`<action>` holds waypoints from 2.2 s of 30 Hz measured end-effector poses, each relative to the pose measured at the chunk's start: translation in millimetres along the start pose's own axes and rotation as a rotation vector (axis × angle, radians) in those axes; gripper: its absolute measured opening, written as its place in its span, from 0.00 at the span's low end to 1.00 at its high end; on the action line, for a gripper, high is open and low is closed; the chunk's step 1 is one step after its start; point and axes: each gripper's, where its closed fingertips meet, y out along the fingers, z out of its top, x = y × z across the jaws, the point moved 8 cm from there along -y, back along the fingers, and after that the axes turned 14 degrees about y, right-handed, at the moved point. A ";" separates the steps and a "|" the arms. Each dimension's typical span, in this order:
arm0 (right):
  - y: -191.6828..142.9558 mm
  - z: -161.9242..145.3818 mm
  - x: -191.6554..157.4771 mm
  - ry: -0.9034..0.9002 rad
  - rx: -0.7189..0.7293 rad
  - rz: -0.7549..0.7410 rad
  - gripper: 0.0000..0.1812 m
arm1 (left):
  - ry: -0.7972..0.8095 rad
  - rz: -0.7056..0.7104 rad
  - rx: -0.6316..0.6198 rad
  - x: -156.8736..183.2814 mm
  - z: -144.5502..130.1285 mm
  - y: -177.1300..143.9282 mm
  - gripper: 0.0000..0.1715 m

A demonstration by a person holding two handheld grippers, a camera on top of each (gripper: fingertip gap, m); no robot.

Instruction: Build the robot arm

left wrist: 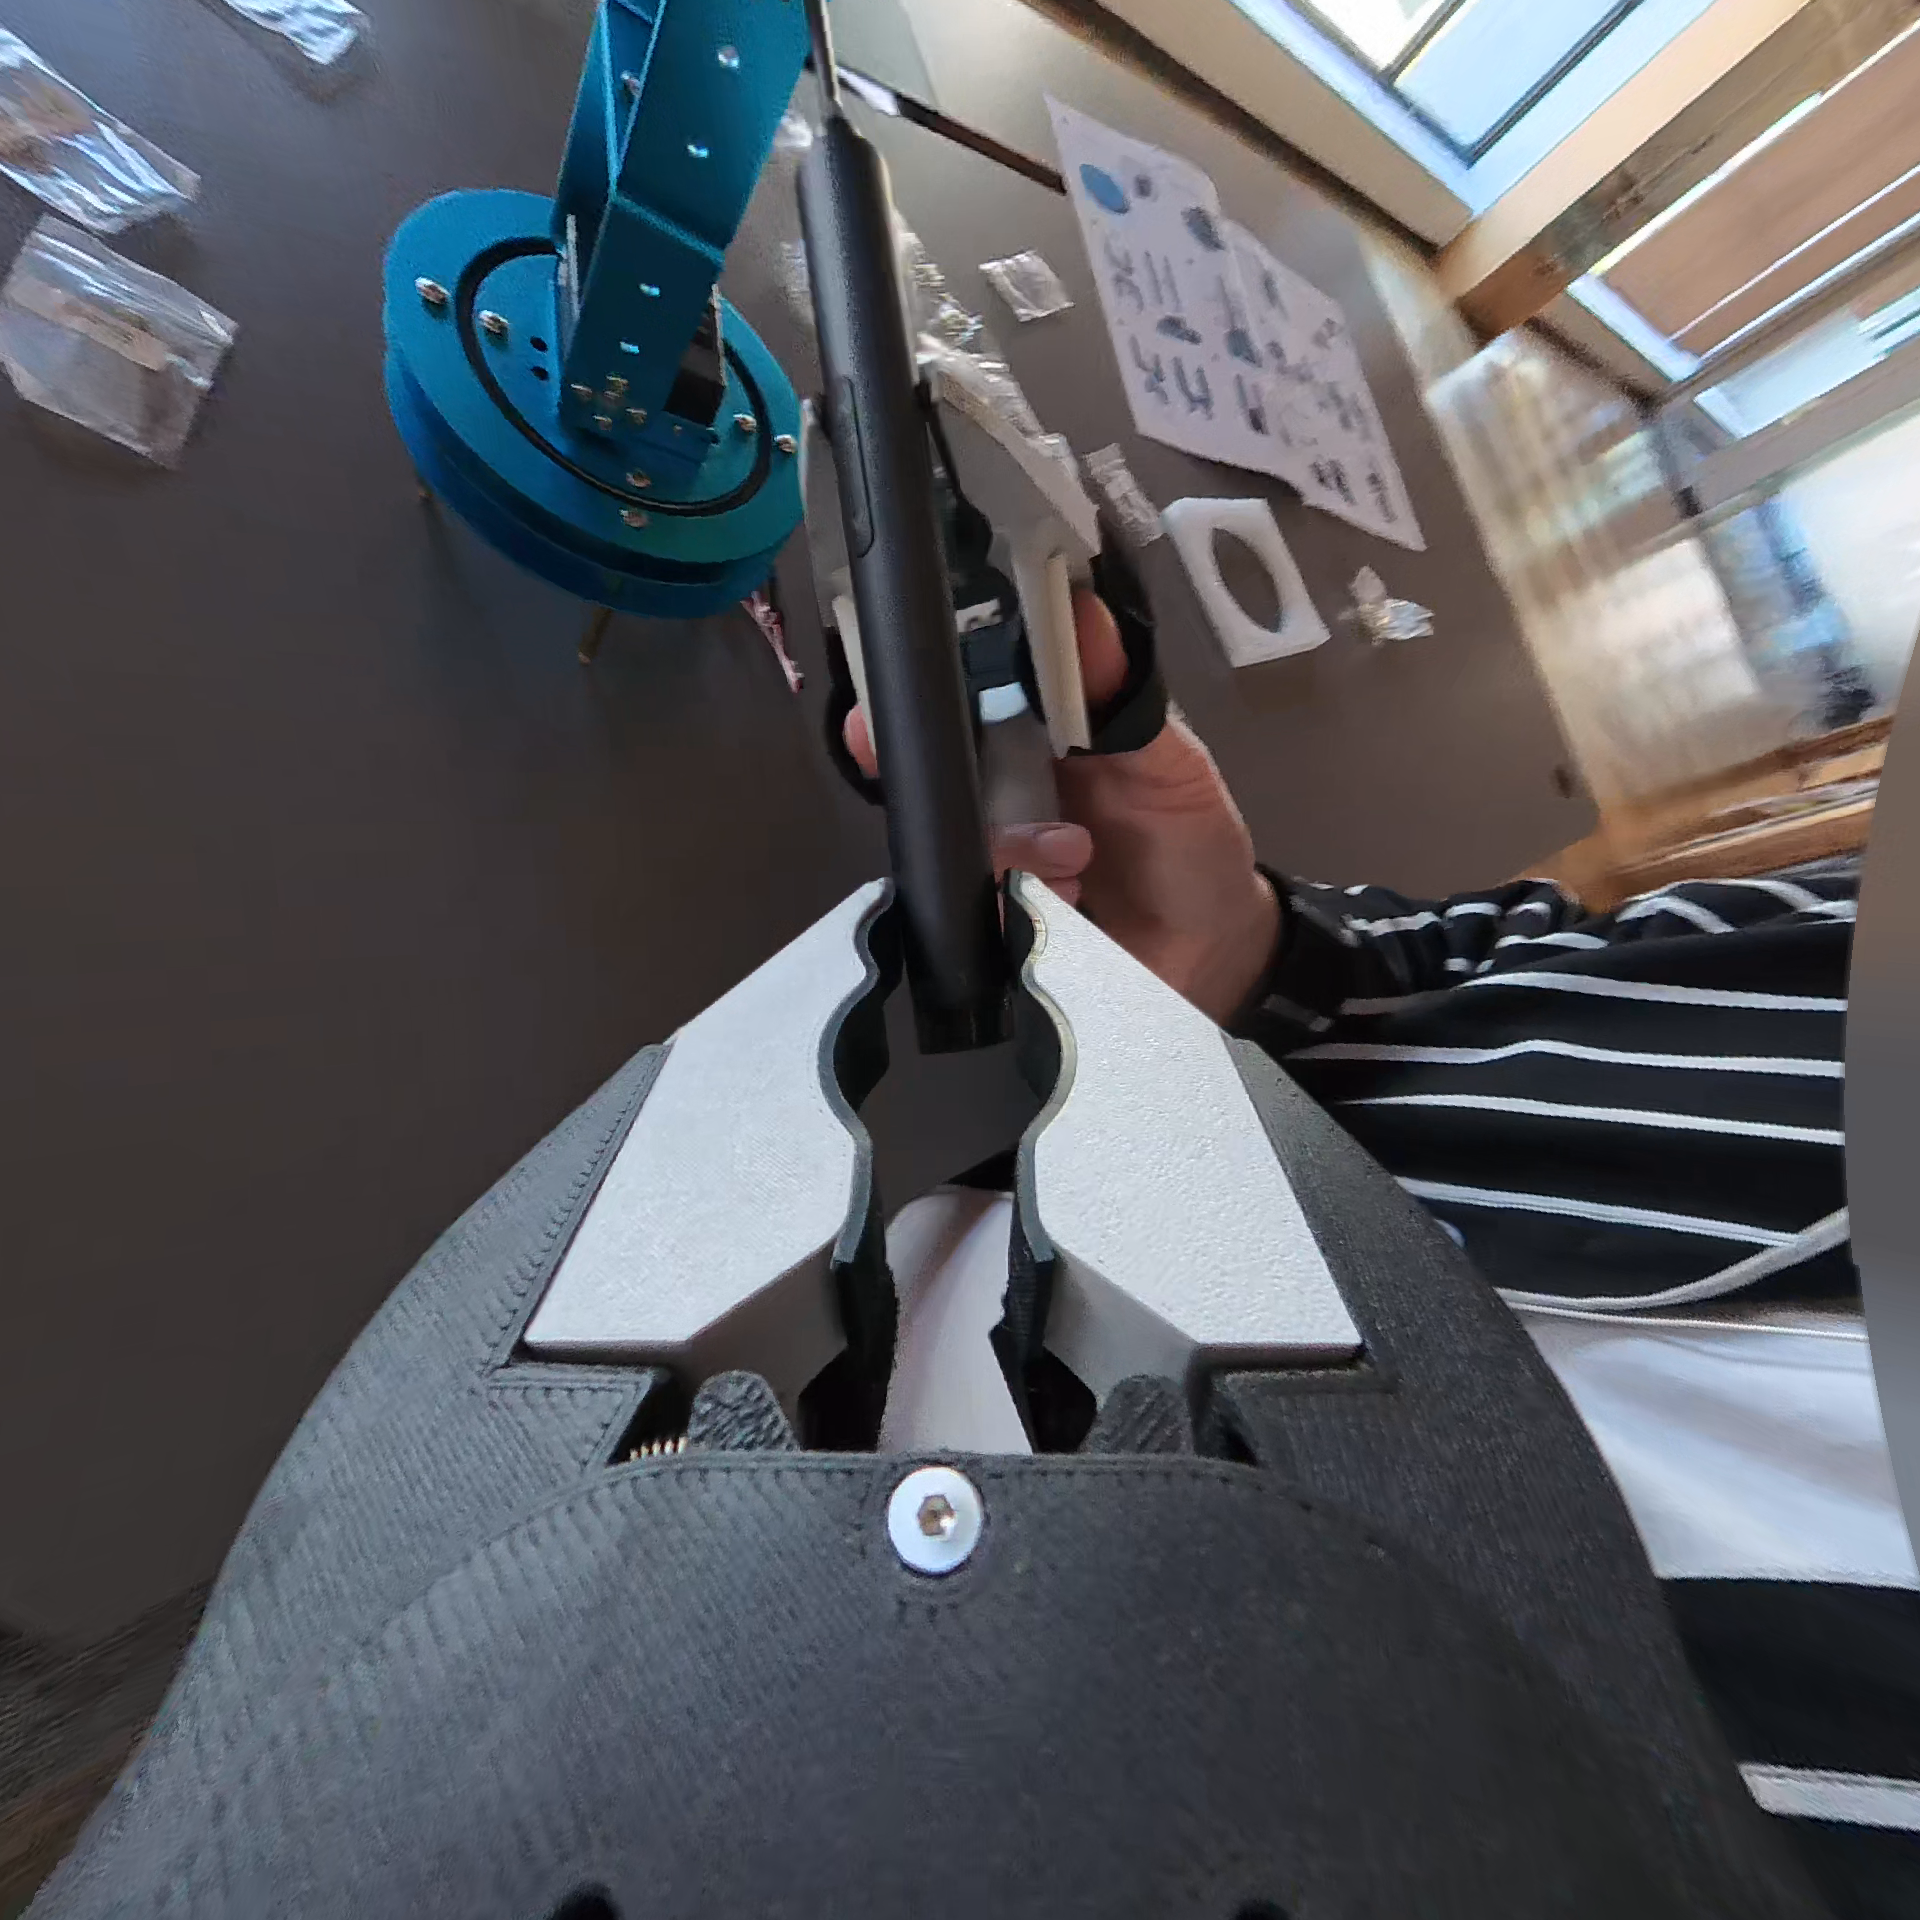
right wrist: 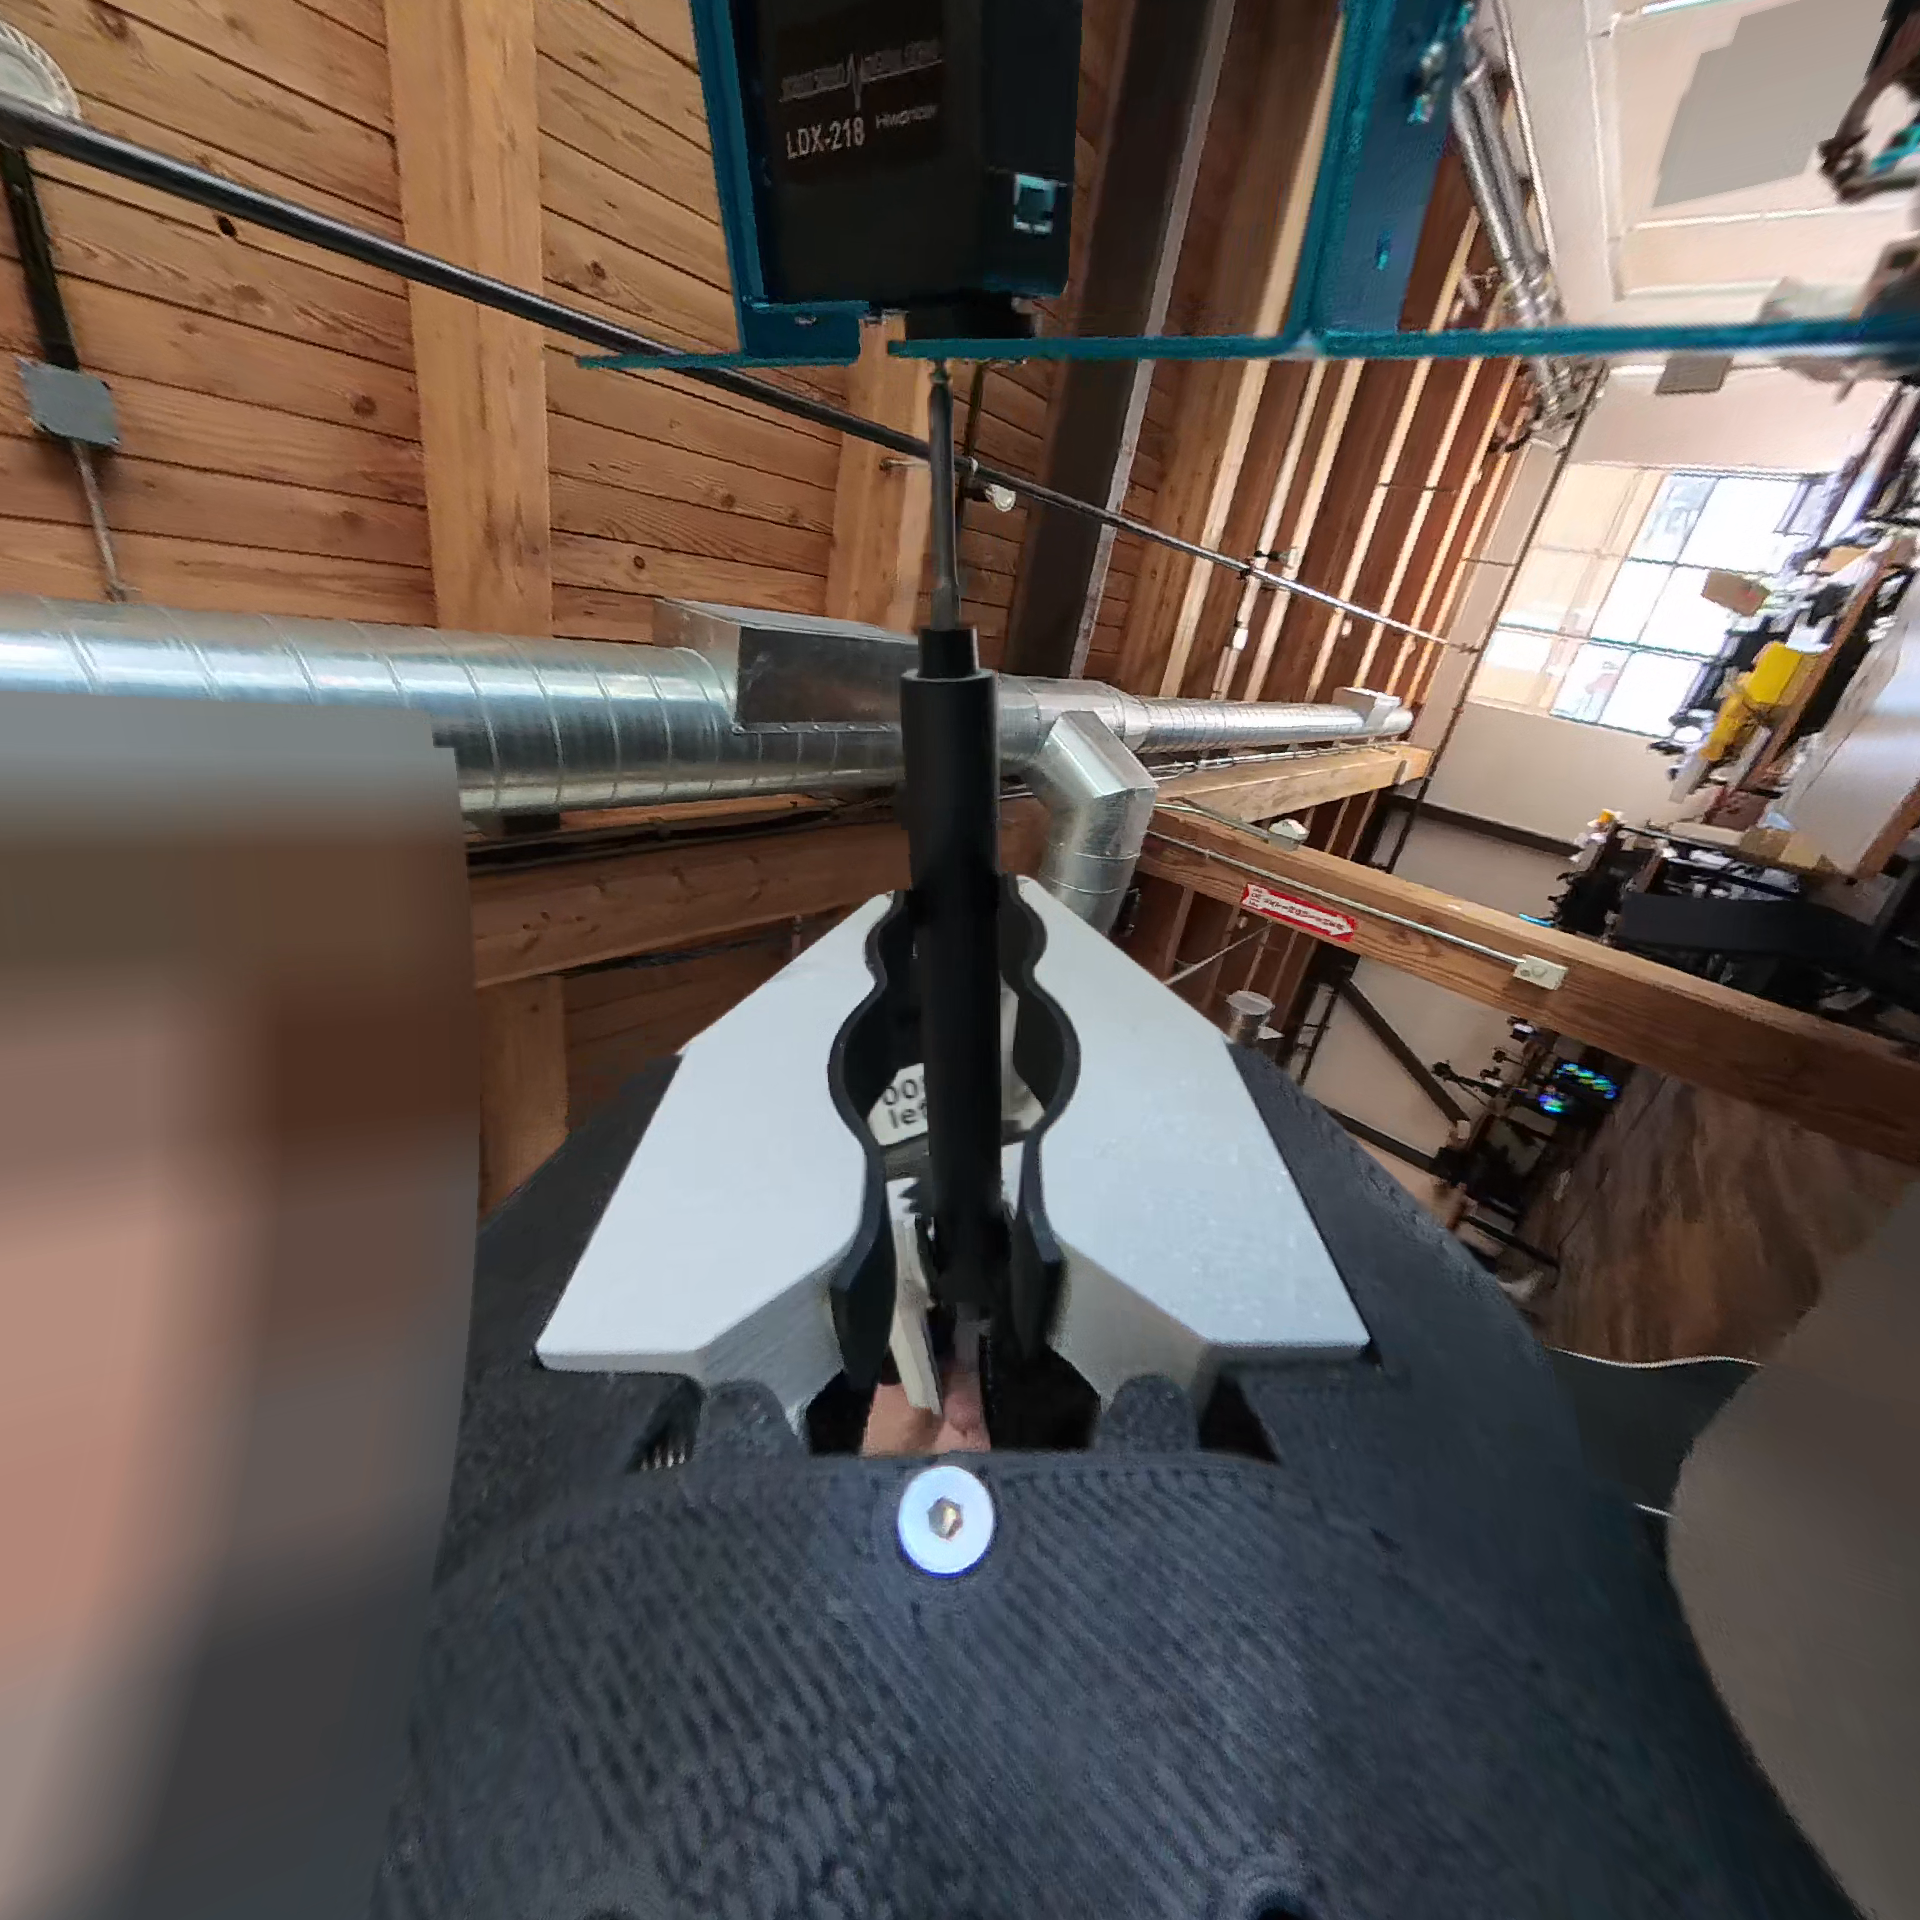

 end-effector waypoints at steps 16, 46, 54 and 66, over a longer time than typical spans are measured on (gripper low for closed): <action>6.9 -2.3 -16.8 -0.111 -0.016 -0.222 0.09 | 0.190 0.225 -0.053 9.8 7.1 -5.9 0.11; 2.3 0.4 -6.8 -0.065 -0.002 -0.118 0.11 | 0.218 0.224 -0.104 6.2 2.9 -3.4 0.11; 5.9 1.4 -13.6 -0.064 0.011 -0.198 0.11 | 0.335 0.350 -0.155 11.3 4.5 -2.4 0.11; 8.7 -1.0 -19.0 -0.083 0.038 -0.281 0.15 | 0.425 0.445 -0.198 17.1 5.3 2.1 0.10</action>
